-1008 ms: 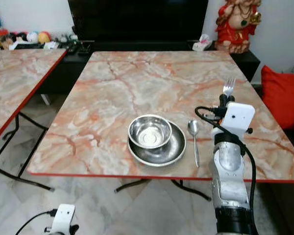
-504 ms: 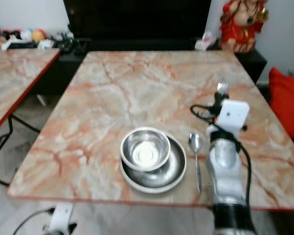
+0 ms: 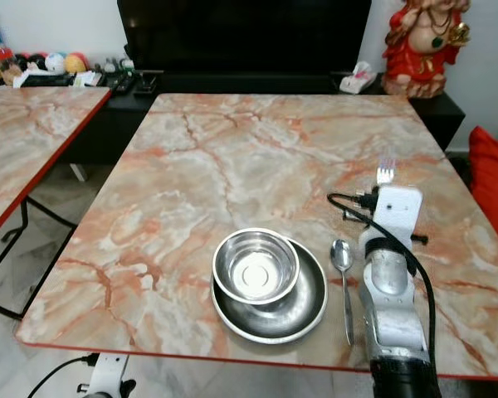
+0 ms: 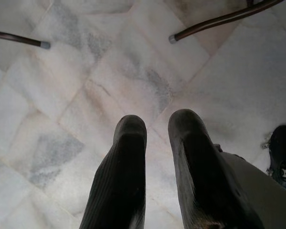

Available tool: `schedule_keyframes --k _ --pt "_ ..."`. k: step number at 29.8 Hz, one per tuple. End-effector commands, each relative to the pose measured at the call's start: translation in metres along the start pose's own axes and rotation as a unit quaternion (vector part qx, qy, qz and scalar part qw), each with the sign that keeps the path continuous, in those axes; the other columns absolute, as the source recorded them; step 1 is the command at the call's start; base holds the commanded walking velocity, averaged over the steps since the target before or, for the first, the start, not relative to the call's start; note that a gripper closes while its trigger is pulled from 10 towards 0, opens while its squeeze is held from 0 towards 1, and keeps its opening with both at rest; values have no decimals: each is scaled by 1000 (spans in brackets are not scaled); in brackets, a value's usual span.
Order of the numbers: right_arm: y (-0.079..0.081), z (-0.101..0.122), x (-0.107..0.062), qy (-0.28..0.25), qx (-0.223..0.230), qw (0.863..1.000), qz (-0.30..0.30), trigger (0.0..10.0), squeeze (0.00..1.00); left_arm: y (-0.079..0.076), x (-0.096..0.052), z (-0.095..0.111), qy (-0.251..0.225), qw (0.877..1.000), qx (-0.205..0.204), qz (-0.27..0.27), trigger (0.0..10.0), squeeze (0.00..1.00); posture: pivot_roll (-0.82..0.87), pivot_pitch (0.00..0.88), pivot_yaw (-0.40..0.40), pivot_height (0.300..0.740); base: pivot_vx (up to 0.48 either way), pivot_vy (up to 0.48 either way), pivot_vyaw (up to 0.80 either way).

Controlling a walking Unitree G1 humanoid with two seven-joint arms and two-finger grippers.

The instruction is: Setting the table

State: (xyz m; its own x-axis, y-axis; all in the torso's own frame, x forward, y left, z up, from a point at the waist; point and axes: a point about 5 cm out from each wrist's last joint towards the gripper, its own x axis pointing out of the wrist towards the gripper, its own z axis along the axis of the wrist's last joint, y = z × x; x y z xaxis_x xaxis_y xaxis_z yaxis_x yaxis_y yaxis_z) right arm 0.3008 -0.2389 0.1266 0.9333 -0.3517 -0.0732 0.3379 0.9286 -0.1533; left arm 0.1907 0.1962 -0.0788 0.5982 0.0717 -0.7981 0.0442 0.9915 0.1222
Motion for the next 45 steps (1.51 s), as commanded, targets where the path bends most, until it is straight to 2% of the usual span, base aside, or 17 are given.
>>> schedule_keyframes --k 1,3,6,17,27,30,34,45 --pt "-7 4 -1 13 1 1000 -3 10000 0 0 -1 -5 12 1000 2 -3 10000 0 1 0 34 740 0 0 0" --pt "-11 -3 -5 66 5 998 6 10000 0 0 -1 -6 12 1000 4 -5 10000 0 -5 0 34 740 0 0 0" --pt "-9 -11 -7 106 21 994 24 10000 0 0 -1 -6 12 1000 4 -5 10000 0 -15 0 33 740 0 0 0" --pt "1 -41 -7 186 23 980 61 10000 0 7 -1 -5 11 1000 1 7 10000 0 2 0 17 740 0 0 0" --pt "12 -45 -6 169 11 980 102 10000 0 4 -1 -7 13 1000 -4 5 10000 0 5 0 16 740 0 0 0" --pt "12 -47 -7 171 8 980 102 10000 0 4 -1 -7 12 1000 -4 5 10000 0 5 0 16 740 0 0 0" --pt "11 -50 -7 172 -21 980 102 10000 0 3 -1 -6 10 1000 -4 4 10000 0 7 0 18 740 0 0 0" --pt "15 -56 -9 177 -17 979 105 10000 0 3 -1 -3 6 1000 -2 4 10000 0 6 0 24 740 0 0 0"
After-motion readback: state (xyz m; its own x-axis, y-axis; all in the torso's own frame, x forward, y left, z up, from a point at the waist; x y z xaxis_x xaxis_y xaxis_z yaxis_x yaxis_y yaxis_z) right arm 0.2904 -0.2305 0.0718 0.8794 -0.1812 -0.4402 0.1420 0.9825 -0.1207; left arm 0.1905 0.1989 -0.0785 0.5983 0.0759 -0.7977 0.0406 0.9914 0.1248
